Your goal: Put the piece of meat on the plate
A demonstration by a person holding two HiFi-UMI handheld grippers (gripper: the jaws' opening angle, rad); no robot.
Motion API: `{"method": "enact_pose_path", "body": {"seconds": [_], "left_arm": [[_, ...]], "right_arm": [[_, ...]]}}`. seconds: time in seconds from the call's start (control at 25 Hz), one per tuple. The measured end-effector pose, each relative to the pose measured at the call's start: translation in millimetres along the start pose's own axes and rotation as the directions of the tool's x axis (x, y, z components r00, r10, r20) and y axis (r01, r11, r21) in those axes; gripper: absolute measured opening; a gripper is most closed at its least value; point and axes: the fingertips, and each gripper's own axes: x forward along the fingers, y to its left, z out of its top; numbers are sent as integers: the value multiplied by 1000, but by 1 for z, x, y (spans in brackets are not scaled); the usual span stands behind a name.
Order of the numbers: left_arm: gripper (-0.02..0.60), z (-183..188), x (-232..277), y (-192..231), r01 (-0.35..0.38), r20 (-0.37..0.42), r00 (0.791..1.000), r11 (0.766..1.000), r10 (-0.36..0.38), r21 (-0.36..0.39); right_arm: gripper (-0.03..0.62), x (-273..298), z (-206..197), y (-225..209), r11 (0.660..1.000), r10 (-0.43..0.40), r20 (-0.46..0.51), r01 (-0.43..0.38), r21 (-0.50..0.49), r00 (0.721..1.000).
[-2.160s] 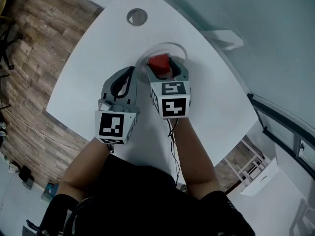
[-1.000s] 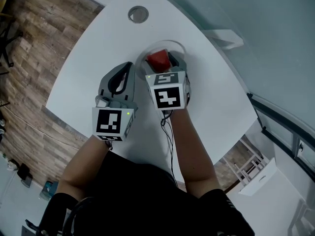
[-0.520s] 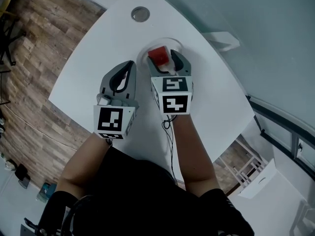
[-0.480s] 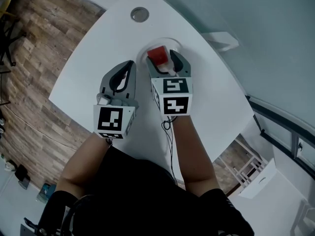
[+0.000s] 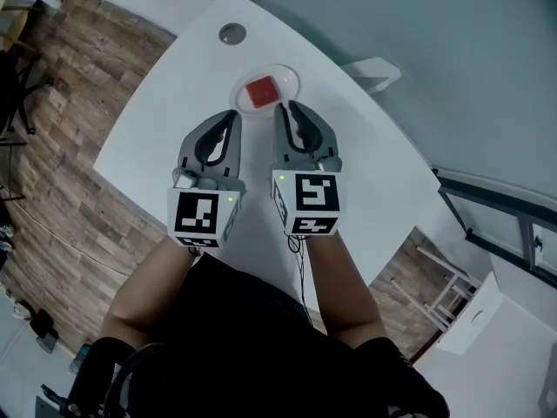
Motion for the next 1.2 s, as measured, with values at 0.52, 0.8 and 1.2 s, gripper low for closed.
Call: {"method": "enact_pose_path", "body": {"seconds": [0.52,0.8,1.2], "left_arm": [[0,42,-95,-88,-10,112,994,999,4,52],[0,64,-138,-133,-25,161,987,997,13,72],[0,85,-176,-173,-29,242,970,994,3,102]], "right_arm": [[2,-145,38,28,996,89,286,-82,-36,954],[2,-216,54,27,996,91,389,-80,-46,917],[2,-275,62,33,994,113,451,-95,-62,885]]}}
